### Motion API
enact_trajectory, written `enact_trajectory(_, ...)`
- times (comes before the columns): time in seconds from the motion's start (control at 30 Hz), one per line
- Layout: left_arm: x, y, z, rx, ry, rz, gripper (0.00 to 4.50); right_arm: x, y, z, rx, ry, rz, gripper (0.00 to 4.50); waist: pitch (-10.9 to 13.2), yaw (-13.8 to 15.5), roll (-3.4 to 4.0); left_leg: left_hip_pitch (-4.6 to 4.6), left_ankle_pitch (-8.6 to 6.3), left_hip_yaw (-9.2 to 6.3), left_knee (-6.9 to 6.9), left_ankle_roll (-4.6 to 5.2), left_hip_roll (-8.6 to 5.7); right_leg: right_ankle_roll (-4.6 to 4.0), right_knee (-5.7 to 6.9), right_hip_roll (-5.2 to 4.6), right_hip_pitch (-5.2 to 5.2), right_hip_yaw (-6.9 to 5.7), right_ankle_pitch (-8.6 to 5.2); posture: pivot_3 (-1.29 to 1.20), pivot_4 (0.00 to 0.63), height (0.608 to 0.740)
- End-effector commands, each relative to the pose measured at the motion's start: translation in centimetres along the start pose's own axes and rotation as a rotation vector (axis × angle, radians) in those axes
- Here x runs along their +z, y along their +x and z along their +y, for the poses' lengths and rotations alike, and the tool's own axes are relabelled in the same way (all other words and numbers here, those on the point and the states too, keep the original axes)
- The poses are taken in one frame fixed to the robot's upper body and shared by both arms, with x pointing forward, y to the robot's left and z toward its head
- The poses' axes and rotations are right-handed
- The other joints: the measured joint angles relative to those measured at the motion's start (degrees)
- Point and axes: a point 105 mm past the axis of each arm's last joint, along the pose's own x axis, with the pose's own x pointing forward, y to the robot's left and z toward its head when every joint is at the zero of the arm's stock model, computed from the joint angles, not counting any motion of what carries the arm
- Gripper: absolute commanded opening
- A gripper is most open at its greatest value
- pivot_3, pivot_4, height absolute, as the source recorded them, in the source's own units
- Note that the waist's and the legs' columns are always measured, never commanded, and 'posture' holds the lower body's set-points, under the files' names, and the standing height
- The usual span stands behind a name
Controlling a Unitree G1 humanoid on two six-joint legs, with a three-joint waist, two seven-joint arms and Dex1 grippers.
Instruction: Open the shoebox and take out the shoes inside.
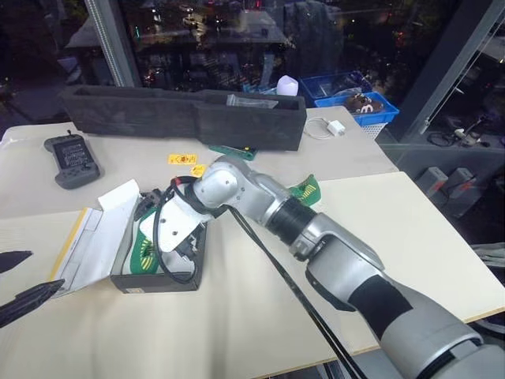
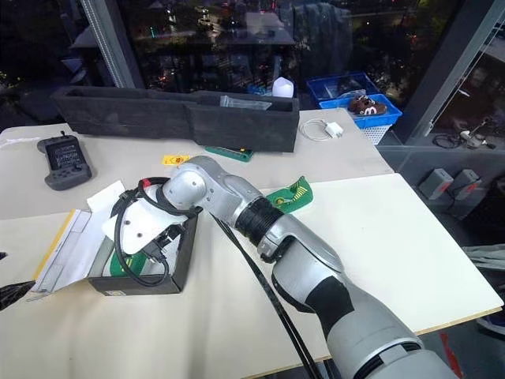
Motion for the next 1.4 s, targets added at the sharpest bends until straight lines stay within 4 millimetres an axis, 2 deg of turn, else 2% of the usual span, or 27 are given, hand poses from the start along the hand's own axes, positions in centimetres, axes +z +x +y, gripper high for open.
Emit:
enact_trajectory(0.03,0.9,-0.5,-0.3,0.013,0.049,-0.017,4.5,0.6,1.0,0.0,0.008,-0.102,0.001,4.21,0.0,-0.16,-0.01,0.0,0.0,0.0,0.0,0.0,0.01,0.0,0.01,0.0,0.0,0.0,0.0,0.0,0.15,0.738)
enact_trajectory(0.2,0.8,-0.7,-0.5,0.015,0.049,-0.017,4.5,0.8,2.9,0.9,0.033,-0.148,0.015,4.21,-0.01,-0.22,-0.01,0.02,0.0,0.0,-0.02,0.0,0.09,-0.08,0.04,0.07,-0.03,0.0,0.02,0.0,0.15,0.738)
enact_trajectory(0.37,0.9,-0.6,-0.7,0.01,0.05,-0.02,4.5,-0.1,4.9,1.5,-0.007,-0.17,0.094,4.21,-0.01,-0.23,-0.02,0.02,-0.02,0.0,-0.05,-0.03,0.13,-0.31,0.04,0.09,-0.05,-0.01,0.06,0.0,0.15,0.738)
enact_trajectory(0.47,1.0,-0.5,-0.7,0.008,0.05,-0.021,4.5,-0.6,5.4,1.5,-0.044,-0.148,0.124,4.21,-0.04,-0.15,-0.07,0.09,-0.02,-0.01,-0.04,-0.04,0.13,-0.32,0.06,0.08,0.01,-0.02,0.04,0.0,0.15,0.738)
enact_trajectory(0.63,1.1,-0.4,-0.7,0.002,0.051,-0.023,4.5,0.0,6.0,1.7,-0.068,-0.097,0.084,4.21,-0.05,-0.16,-0.08,0.28,-0.01,-0.01,0.0,-0.04,0.13,-0.3,0.06,0.06,0.16,-0.04,0.05,0.0,0.15,0.738)
enact_trajectory(0.73,1.2,-0.3,-0.5,0.0,0.053,-0.023,4.5,0.7,6.3,1.9,-0.065,-0.071,0.044,3.56,-0.05,-0.12,-0.08,0.31,-0.02,-0.02,0.0,-0.04,0.19,-0.33,0.07,0.1,0.16,-0.08,0.07,0.0,0.15,0.738)
enact_trajectory(0.8,1.3,-0.2,-0.5,-0.003,0.055,-0.024,4.5,1.3,6.5,2.0,-0.06,-0.063,0.015,2.76,-0.05,-0.1,-0.08,0.31,-0.01,-0.02,0.0,-0.04,0.27,-0.36,0.08,0.17,0.15,-0.09,0.09,0.0,0.15,0.738)
enact_trajectory(0.83,1.4,-0.2,-0.5,-0.004,0.056,-0.024,4.5,1.4,6.6,2.1,-0.058,-0.059,0.004,2.58,-0.05,-0.11,-0.08,0.31,-0.01,-0.02,0.0,-0.03,0.31,-0.37,0.08,0.21,0.15,-0.09,0.09,0.0,0.15,0.738)
enact_trajectory(0.93,1.4,-0.1,-0.5,-0.005,0.058,-0.024,4.5,1.9,6.8,2.4,-0.045,-0.058,-0.017,1.45,-0.06,-0.19,-0.09,0.3,-0.01,0.01,-0.02,-0.03,0.44,-0.39,0.07,0.34,0.13,-0.08,0.08,0.0,0.15,0.738)
enact_trajectory(0.97,1.5,-0.1,-0.5,-0.005,0.059,-0.025,4.5,2.0,6.9,2.4,-0.044,-0.057,-0.023,1.23,-0.07,-0.19,-0.1,0.3,-0.01,0.02,-0.05,-0.03,0.46,-0.41,0.06,0.35,0.12,-0.09,0.07,0.0,0.15,0.738)
enact_trajectory(1.0,1.5,-0.1,-0.4,-0.005,0.06,-0.024,4.5,2.2,6.9,2.4,-0.043,-0.055,-0.029,0.74,-0.07,-0.19,-0.11,0.3,-0.01,0.04,-0.12,-0.03,0.46,-0.4,0.05,0.35,0.11,-0.09,0.07,0.0,0.15,0.738)
enact_trajectory(1.07,1.5,-0.1,-0.4,-0.005,0.06,-0.025,4.5,2.3,6.8,2.3,-0.048,-0.05,-0.037,0.19,-0.08,-0.21,-0.12,0.3,-0.04,0.06,-0.24,-0.06,0.46,-0.34,0.03,0.35,0.08,-0.09,0.1,0.0,0.15,0.738)
enact_trajectory(1.1,1.5,-0.1,-0.4,-0.005,0.06,-0.026,4.5,2.3,6.8,2.3,-0.05,-0.047,-0.038,0.04,-0.08,-0.21,-0.12,0.31,-0.1,0.06,-0.27,-0.16,0.48,-0.37,0.04,0.37,0.08,-0.09,0.14,0.0,0.15,0.738)
enact_trajectory(1.4,1.7,0.2,-0.3,-0.008,0.065,-0.029,4.5,3.0,6.3,1.6,-0.087,-0.021,-0.086,0.04,-0.08,-0.23,-0.12,0.3,-0.24,0.08,-0.31,-0.38,0.52,-0.5,0.02,0.4,0.07,-0.09,0.09,0.0,0.15,0.738)
